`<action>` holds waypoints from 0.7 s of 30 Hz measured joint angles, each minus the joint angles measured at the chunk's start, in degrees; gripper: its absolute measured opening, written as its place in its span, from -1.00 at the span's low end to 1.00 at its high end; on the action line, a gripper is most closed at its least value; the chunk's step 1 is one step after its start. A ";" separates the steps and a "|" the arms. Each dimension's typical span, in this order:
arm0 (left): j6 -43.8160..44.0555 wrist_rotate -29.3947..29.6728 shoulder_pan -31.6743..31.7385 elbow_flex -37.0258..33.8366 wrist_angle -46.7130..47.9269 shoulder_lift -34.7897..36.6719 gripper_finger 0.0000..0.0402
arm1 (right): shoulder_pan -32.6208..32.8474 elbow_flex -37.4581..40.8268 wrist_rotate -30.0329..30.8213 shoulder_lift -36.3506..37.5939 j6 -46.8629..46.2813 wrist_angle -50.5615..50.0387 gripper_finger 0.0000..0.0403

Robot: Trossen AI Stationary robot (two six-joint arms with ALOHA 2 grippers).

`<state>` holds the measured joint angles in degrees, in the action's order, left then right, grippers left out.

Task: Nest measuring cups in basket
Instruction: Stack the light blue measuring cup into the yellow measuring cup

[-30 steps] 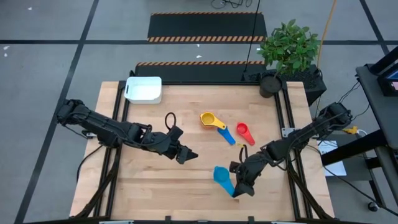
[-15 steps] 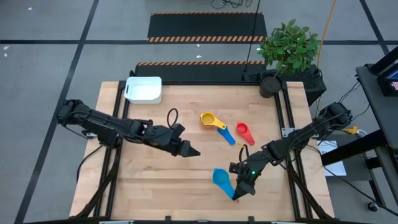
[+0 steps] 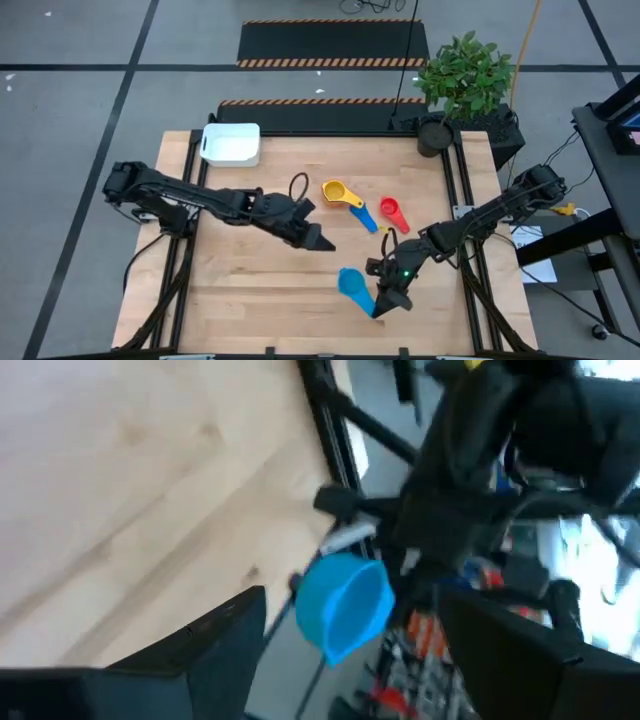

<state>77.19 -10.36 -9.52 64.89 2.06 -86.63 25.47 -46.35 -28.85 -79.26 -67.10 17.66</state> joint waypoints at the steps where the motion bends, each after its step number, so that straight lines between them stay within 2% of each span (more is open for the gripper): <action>1: -0.04 -1.19 0.00 0.02 -2.94 -1.07 0.46 | -0.09 0.00 -0.44 0.00 0.92 0.47 -1.00; 5: 0.58 -9.07 0.63 -0.04 -11.62 -4.73 0.46 | -1.05 0.00 -3.66 0.04 4.29 3.79 -1.00; 9: 1.16 -13.10 0.66 0.06 -21.72 -8.59 0.46 | -2.37 0.00 -6.22 0.02 5.96 5.97 -1.00; 14: 2.00 -12.72 0.58 0.25 -25.38 -11.56 0.46 | -3.50 0.02 -8.94 0.00 6.34 6.51 -1.00; 21: 1.94 -12.22 0.83 0.14 -23.91 -11.74 0.46 | -4.39 0.16 -11.83 0.02 6.36 6.34 -1.00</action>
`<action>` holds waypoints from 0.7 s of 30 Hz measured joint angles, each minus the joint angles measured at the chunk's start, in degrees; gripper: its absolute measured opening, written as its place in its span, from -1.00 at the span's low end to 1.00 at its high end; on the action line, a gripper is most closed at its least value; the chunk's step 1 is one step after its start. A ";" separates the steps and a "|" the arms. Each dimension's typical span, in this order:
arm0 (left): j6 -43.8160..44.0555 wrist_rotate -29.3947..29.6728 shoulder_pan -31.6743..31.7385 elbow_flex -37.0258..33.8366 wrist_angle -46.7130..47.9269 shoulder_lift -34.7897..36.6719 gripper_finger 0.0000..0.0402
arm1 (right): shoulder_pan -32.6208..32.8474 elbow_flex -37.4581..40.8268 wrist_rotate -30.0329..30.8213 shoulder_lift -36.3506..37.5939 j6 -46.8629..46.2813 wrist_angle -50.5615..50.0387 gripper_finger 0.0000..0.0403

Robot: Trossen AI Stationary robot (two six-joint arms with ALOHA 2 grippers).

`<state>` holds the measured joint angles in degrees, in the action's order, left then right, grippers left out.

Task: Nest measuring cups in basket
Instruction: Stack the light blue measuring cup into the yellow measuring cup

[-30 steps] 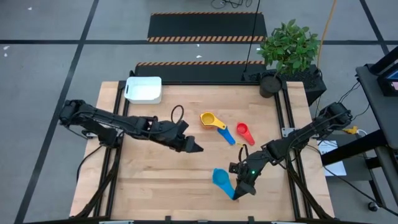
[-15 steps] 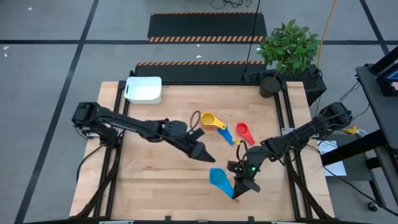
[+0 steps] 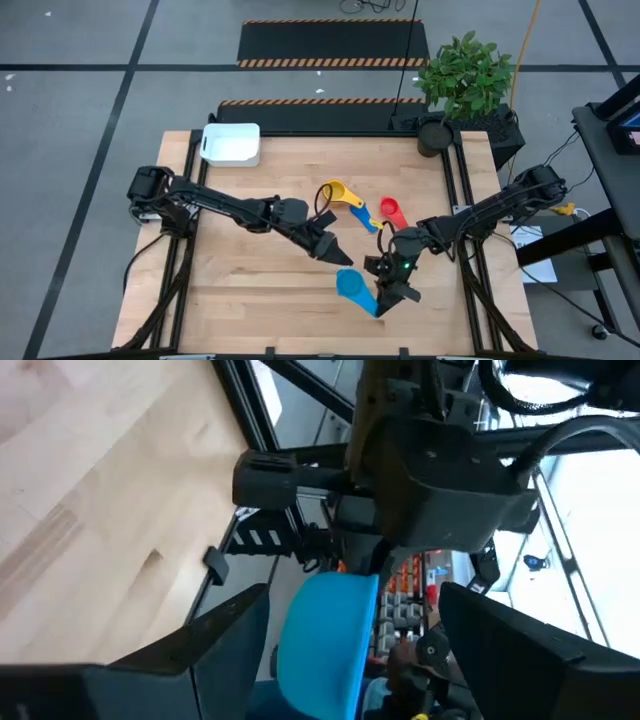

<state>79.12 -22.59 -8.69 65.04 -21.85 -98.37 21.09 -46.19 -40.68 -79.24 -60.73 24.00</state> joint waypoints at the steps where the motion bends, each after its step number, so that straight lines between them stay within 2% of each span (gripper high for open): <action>1: -0.37 -0.40 0.00 0.00 -0.03 0.00 0.46 | -0.02 0.06 -0.21 0.00 -0.02 -0.15 -1.00; 5: -0.73 -2.94 0.00 0.07 -2.53 0.07 0.46 | -0.03 0.08 -1.54 0.00 -0.04 -0.16 -1.00; 17: -2.56 -3.43 -0.02 0.07 -2.26 0.04 0.46 | -0.04 0.09 -1.60 2.57 0.66 -0.56 -1.00; 21: -2.61 -5.22 -0.02 0.07 -3.03 0.04 0.46 | -0.05 0.09 -1.53 3.63 1.62 -0.77 -1.00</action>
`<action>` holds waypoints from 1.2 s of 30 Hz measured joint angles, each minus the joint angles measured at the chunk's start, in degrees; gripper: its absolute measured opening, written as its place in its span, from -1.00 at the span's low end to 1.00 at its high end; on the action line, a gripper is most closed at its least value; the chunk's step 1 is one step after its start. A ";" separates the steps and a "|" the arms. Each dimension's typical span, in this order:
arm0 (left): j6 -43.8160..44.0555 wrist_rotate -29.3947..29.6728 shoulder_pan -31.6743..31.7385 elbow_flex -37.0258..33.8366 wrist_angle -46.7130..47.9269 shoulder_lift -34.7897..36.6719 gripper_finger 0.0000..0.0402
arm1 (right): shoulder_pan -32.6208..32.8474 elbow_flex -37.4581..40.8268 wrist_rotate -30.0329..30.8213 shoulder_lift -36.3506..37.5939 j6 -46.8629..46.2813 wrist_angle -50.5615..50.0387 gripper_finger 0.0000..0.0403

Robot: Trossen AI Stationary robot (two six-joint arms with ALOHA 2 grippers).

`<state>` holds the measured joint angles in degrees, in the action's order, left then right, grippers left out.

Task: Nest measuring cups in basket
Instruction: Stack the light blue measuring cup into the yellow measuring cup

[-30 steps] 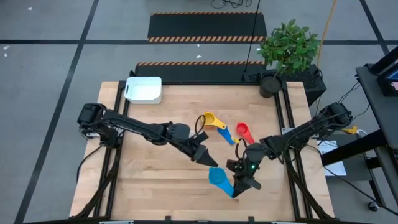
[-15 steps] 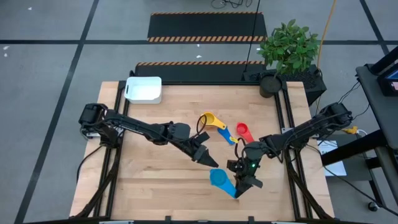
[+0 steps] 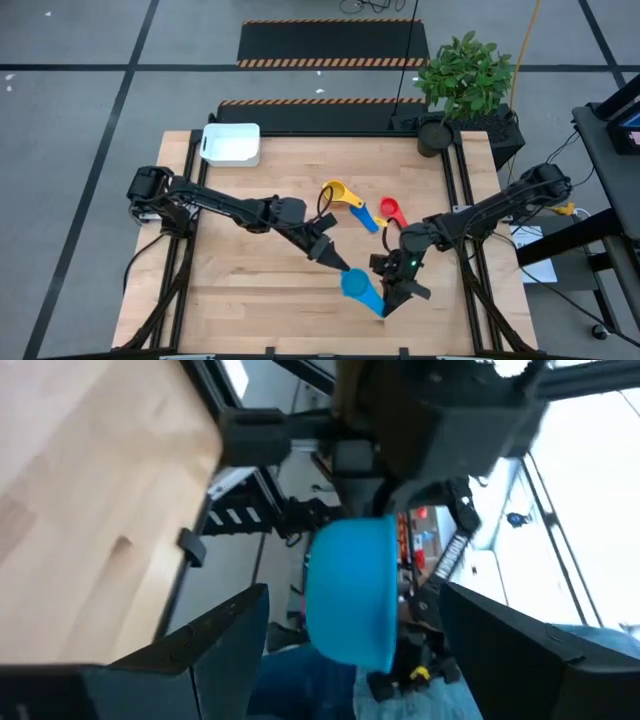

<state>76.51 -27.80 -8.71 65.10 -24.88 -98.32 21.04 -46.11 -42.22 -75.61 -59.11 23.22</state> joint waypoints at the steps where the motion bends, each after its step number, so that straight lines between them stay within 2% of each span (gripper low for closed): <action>1: 0.00 -0.52 0.00 0.00 -0.62 0.00 0.46 | 0.00 0.00 -0.01 0.04 -0.01 0.07 -1.00; 8: 0.17 -1.08 -0.04 0.00 -3.98 0.00 0.46 | 0.00 0.00 -0.02 0.04 0.02 -2.34 -1.00; 11: 0.48 -1.50 -0.41 0.00 -5.69 0.00 0.39 | 0.02 0.04 -0.02 -0.02 0.04 -2.87 -1.00; 24: -0.86 -3.70 -0.96 0.00 -5.71 0.00 -0.42 | 0.07 0.04 -0.09 0.02 0.00 -2.54 -1.00; 36: -1.49 -3.70 -0.96 -0.01 -4.81 0.00 -0.93 | 0.07 0.04 0.00 0.02 0.02 -2.62 -1.00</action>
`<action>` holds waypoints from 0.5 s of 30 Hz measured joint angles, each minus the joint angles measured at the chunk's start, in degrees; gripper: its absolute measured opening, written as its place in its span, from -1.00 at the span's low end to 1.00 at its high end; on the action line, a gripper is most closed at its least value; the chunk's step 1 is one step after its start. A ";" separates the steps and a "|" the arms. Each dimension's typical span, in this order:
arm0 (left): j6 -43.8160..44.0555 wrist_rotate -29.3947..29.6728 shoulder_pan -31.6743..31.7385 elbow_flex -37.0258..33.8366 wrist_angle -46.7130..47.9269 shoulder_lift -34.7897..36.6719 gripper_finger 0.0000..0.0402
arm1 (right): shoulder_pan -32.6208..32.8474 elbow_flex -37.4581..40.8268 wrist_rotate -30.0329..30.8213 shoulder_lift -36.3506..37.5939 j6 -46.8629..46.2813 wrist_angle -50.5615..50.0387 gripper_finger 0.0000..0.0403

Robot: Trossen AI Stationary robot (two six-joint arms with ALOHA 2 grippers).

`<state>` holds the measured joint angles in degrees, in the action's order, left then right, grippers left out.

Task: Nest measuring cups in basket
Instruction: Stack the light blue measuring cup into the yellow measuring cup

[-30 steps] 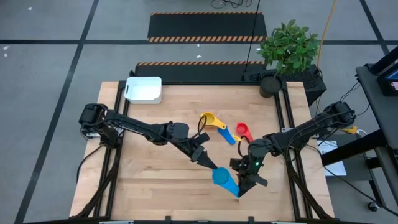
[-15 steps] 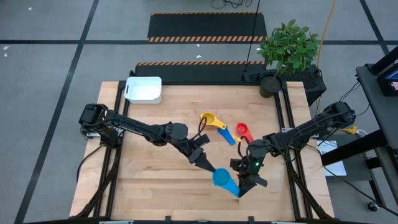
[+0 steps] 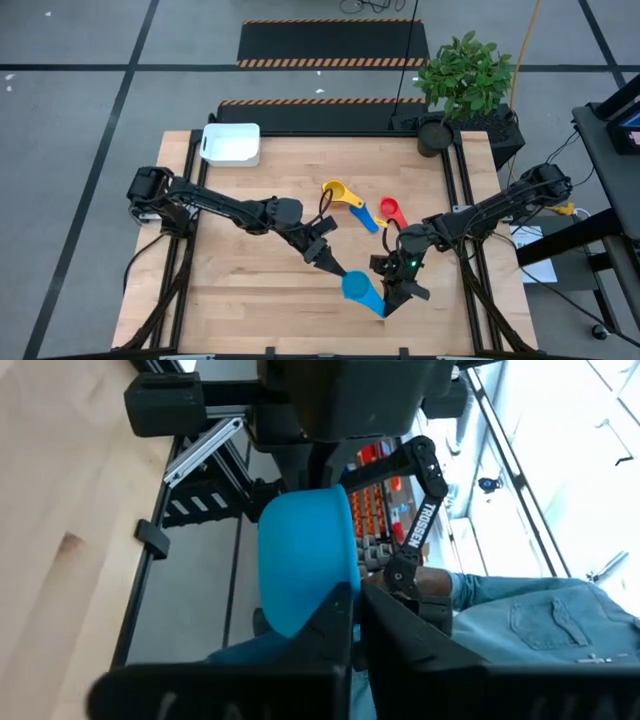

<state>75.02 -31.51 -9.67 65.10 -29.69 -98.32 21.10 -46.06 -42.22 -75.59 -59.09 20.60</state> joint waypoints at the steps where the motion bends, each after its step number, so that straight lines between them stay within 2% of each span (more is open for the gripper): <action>1: -0.25 0.00 0.00 -0.01 0.05 0.00 -0.95 | 0.00 0.00 0.00 0.00 -0.04 0.00 -1.00; 8: -1.44 -0.04 0.00 0.01 1.55 0.00 -0.97 | 0.00 0.00 0.51 0.00 -3.17 -0.01 -0.98; 15: -1.22 -3.62 1.78 -0.02 2.53 0.01 -0.98 | -0.08 0.00 6.19 0.39 -7.05 0.13 -0.73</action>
<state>73.80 -35.13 -7.89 65.08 -27.16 -98.32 21.02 -46.06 -36.02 -75.20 -66.14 20.73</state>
